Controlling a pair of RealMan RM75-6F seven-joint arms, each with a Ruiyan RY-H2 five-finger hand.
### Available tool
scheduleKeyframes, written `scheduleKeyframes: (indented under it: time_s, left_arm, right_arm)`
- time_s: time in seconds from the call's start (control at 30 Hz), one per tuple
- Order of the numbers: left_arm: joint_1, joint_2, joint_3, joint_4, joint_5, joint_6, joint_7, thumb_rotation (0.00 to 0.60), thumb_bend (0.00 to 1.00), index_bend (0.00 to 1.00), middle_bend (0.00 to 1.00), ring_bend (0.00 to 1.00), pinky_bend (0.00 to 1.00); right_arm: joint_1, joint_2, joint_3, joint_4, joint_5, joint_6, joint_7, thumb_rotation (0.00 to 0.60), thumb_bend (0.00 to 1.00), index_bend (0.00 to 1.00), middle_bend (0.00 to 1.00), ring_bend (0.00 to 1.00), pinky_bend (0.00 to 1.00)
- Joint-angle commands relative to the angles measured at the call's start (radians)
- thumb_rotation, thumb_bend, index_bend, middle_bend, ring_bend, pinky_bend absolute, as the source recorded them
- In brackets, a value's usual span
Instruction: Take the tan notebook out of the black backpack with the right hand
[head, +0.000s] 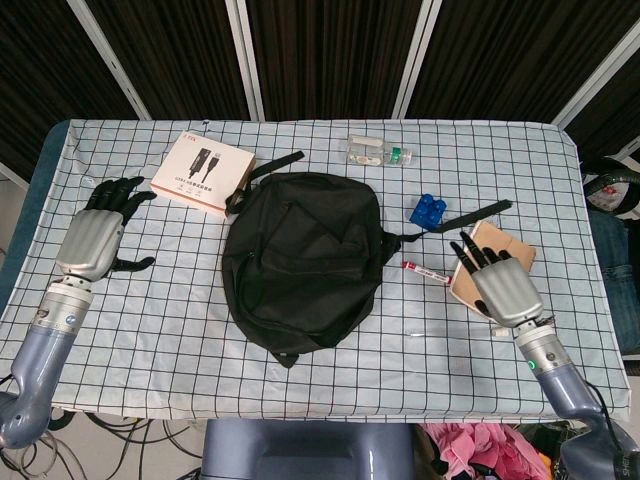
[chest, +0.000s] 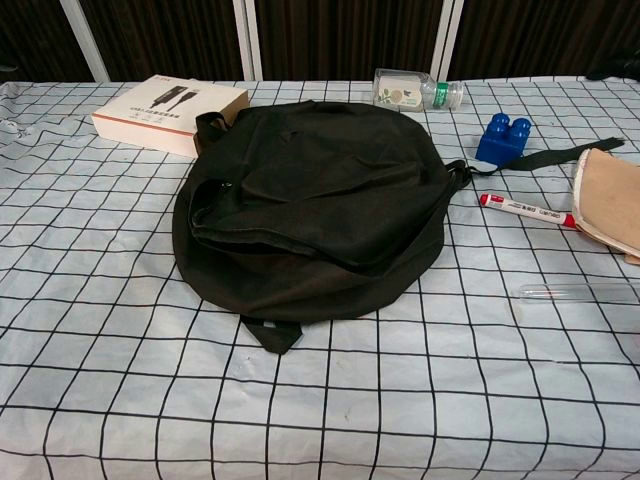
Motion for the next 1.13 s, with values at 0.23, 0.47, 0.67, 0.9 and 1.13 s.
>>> scheduleKeyframes:
  time_s: [0.23,0.47,0.67,0.9,1.13]
  left_arm:
    - [0.052,0.052,0.04,-0.077,0.021,0.098,0.139,0.6,0.0,0.19,0.06,0.0,0.0]
    - [0.229,0.055,0.151,-0.117,0.144,0.352,0.247,0.6,0.0,0.19,0.06,0.0,0.0]
    - [0.373,0.034,0.251,-0.082,0.221,0.448,0.142,0.6,0.0,0.19,0.06,0.0,0.0]
    - [0.461,0.003,0.318,-0.004,0.286,0.469,0.027,0.6,0.0,0.19,0.06,0.0,0.0]
    - [0.499,-0.024,0.318,0.088,0.318,0.47,-0.071,0.6,0.0,0.19,0.06,0.0,0.0]
  right_arm:
    - [-0.083,0.076,0.1,0.122,0.136,0.105,0.181,0.6,0.12,0.0,0.0,0.2,0.24]
    - [-0.268,0.134,-0.011,0.05,-0.016,0.305,0.325,0.6,0.12,0.0,0.0,0.19,0.21]
    - [-0.382,0.087,-0.093,0.079,-0.106,0.426,0.364,0.6,0.13,0.0,0.0,0.18,0.19]
    - [-0.443,0.017,-0.151,0.094,-0.149,0.446,0.266,0.6,0.13,0.0,0.0,0.17,0.16]
    - [-0.457,-0.026,-0.135,0.106,-0.165,0.468,0.214,0.6,0.13,0.0,0.0,0.16,0.16]
